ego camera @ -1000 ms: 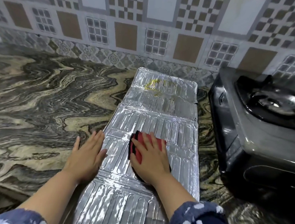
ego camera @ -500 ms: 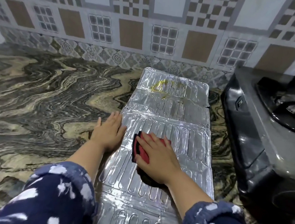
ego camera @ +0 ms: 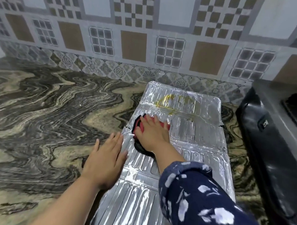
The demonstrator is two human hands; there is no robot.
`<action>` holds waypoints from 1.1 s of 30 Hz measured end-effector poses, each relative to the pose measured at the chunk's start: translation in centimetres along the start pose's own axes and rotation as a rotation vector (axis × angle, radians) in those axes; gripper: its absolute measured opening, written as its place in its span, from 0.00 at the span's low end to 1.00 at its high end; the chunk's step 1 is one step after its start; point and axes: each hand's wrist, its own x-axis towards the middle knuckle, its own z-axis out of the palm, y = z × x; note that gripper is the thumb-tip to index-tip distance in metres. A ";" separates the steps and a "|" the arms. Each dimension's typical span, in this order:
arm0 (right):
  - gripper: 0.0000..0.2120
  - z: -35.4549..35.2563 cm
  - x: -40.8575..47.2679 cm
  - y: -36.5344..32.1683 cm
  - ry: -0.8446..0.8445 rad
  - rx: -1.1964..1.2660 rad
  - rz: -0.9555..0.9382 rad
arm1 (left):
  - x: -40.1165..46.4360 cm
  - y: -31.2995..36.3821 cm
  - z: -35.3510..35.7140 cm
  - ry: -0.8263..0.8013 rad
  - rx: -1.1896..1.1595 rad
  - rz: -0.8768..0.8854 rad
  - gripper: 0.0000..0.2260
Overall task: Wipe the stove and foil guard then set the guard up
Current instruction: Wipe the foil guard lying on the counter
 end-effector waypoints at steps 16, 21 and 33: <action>0.30 -2.1 0.0 9.1 0.032 -0.010 0.165 | 0.2 -0.3 0.2 0.004 -0.014 -0.018 0.34; 0.30 -2.8 -3.5 12.7 0.061 -0.027 0.319 | 0.3 -0.3 0.1 -0.004 -0.008 -0.016 0.32; 0.35 -1.7 -11.5 8.5 0.000 0.016 0.233 | -2.0 -3.3 -1.4 -0.068 0.059 0.034 0.31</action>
